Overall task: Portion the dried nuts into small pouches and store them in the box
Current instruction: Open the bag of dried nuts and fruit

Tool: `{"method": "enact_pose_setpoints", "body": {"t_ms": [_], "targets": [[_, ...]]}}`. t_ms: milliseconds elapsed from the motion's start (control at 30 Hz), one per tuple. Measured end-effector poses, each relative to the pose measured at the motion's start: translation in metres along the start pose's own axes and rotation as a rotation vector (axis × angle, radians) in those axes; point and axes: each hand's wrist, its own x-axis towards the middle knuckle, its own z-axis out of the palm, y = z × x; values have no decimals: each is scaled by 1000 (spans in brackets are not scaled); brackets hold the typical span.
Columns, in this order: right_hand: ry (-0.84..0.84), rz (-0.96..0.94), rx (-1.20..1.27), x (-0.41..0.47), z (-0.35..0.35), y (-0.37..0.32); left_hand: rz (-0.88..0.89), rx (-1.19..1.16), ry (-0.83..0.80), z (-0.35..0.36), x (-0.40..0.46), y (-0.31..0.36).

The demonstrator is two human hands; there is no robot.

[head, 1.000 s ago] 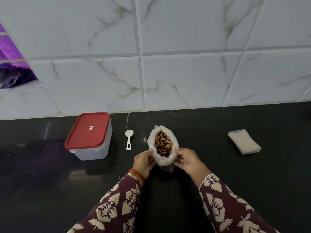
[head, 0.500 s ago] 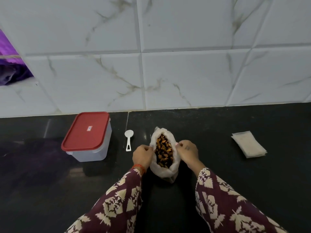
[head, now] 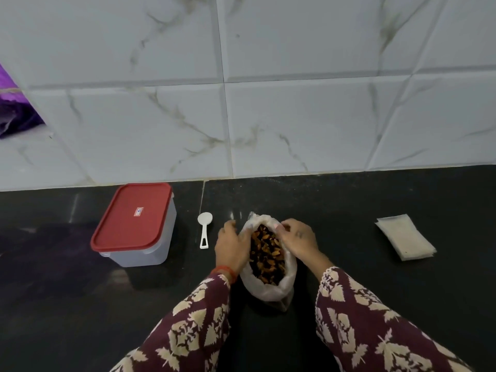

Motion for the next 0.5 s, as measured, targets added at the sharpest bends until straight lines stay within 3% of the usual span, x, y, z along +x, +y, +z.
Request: {"method": "enact_pose_setpoints", "body": {"t_ms": [67, 133, 233, 267, 333, 433, 500], "targets": [[-42, -15, -51, 8, 4, -5, 42, 133, -51, 5, 13, 3], [-80, 104, 129, 16, 2, -7, 0, 101, -80, 5, 24, 4], [-241, 441, 802, 18, -5, -9, -318, -414, -174, 2, 37, 5], [-268, 476, 887, 18, -5, -8, -400, -544, -197, 2, 37, 5], [-257, 437, 692, 21, -2, -5, -393, -491, -209, 4, 39, 2], [-91, 148, 75, 28, 0, 1, -119, -137, -81, 5, 40, -5], [-44, -75, 1, 31, 3, 3, 70, 29, -55, 6, 43, -7]]}}
